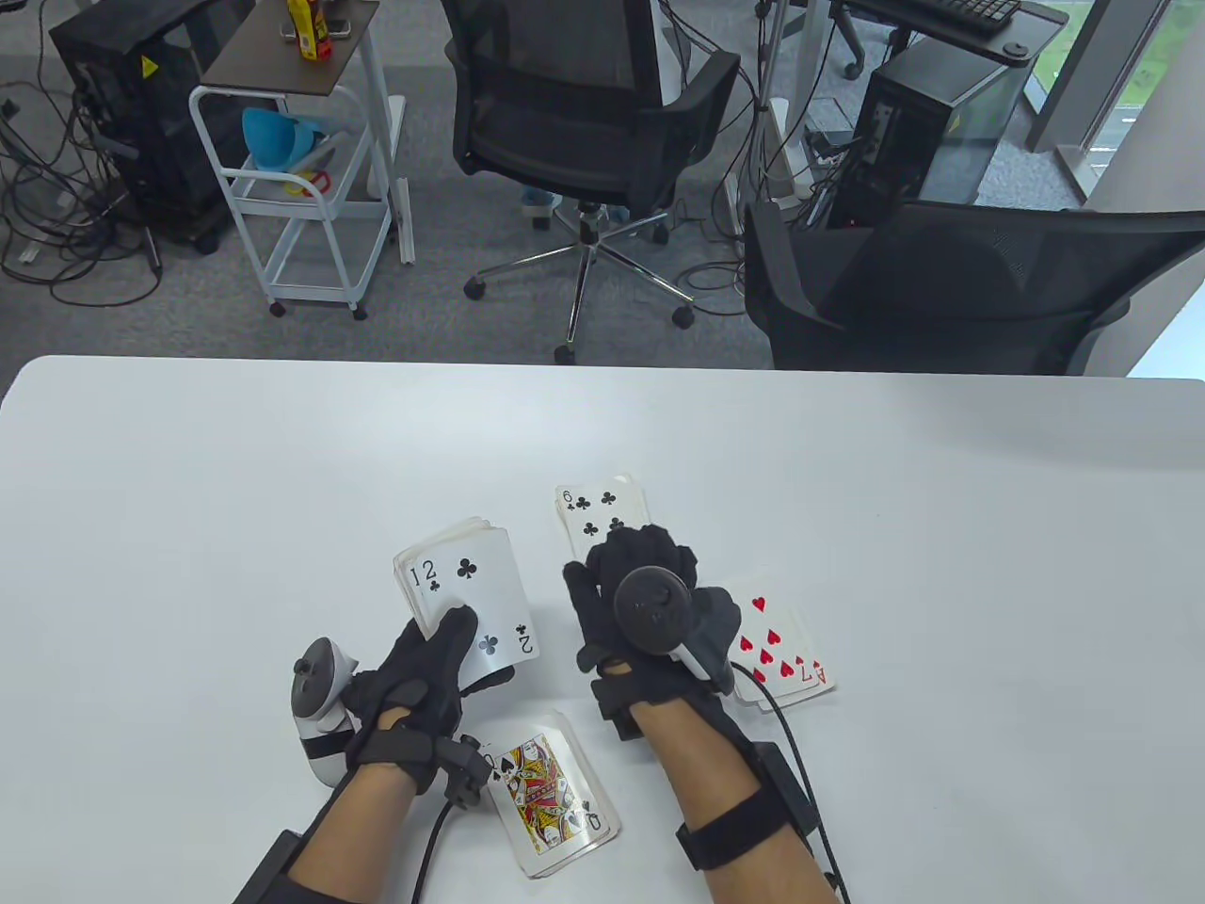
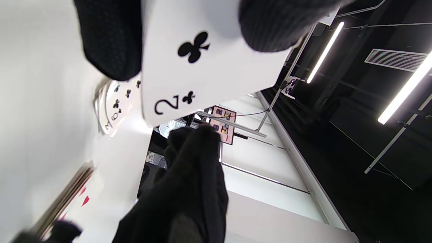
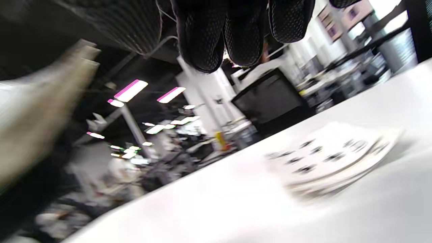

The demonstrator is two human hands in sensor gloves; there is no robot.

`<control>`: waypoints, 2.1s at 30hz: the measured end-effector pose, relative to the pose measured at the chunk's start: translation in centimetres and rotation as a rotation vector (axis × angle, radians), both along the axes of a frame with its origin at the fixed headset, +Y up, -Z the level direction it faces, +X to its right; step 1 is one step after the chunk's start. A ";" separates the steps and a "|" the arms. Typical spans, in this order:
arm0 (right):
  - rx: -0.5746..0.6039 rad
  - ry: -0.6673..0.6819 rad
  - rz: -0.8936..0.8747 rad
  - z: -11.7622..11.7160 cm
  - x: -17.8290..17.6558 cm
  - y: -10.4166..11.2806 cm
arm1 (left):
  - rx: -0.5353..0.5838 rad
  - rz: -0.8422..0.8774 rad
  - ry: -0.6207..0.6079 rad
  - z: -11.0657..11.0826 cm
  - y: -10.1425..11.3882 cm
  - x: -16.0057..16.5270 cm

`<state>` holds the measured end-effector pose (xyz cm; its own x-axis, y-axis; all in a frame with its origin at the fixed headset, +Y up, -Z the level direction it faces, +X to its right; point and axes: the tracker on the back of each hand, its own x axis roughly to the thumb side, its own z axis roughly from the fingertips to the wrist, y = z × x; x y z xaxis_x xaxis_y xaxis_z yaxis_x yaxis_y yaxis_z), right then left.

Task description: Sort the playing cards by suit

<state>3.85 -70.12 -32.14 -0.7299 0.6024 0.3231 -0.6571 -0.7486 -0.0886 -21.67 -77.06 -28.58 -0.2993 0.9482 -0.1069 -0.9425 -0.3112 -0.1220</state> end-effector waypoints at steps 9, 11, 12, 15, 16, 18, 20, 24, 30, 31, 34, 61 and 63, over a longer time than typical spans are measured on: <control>0.000 0.086 0.059 3.2 -1.1 -2.0 | -0.014 -0.025 -0.045 0.2 -0.4 0.6; -0.005 0.092 0.065 3.2 -1.1 -2.3 | -0.014 -0.019 -0.061 0.3 -0.4 0.8; -0.007 0.104 0.054 3.3 -1.2 -2.4 | -0.013 -0.018 -0.065 0.3 -0.3 0.9; 0.060 0.111 0.000 3.7 -1.6 -2.3 | -0.004 -0.011 -0.091 0.6 -0.1 1.5; 0.084 0.104 0.016 4.0 -1.7 -2.1 | 0.008 -0.010 -0.088 0.8 0.1 1.7; 0.121 0.105 0.013 4.2 -1.7 -1.9 | 0.024 -0.015 -0.078 1.0 0.5 1.6; 0.140 0.116 -0.035 4.4 -1.6 -1.7 | 0.037 -0.004 -0.074 1.2 0.7 1.7; 0.182 0.105 -0.089 4.7 -1.6 -1.3 | 0.035 0.008 -0.083 1.5 0.6 2.0; 0.221 0.087 -0.149 4.7 -1.3 -1.1 | 0.032 0.020 -0.091 1.5 0.5 1.9; 0.226 0.086 -0.147 4.7 -1.2 -1.1 | 0.032 0.021 -0.092 1.5 0.5 1.9; 0.232 0.078 -0.147 4.6 -1.0 -1.1 | 0.031 0.028 -0.101 1.5 0.5 2.0; 0.124 0.095 -0.088 3.5 -0.6 -2.0 | 0.009 0.035 -0.010 1.5 1.0 0.5; 0.118 0.066 -0.088 3.3 -0.2 -1.9 | 0.008 0.033 -0.009 1.5 1.0 0.5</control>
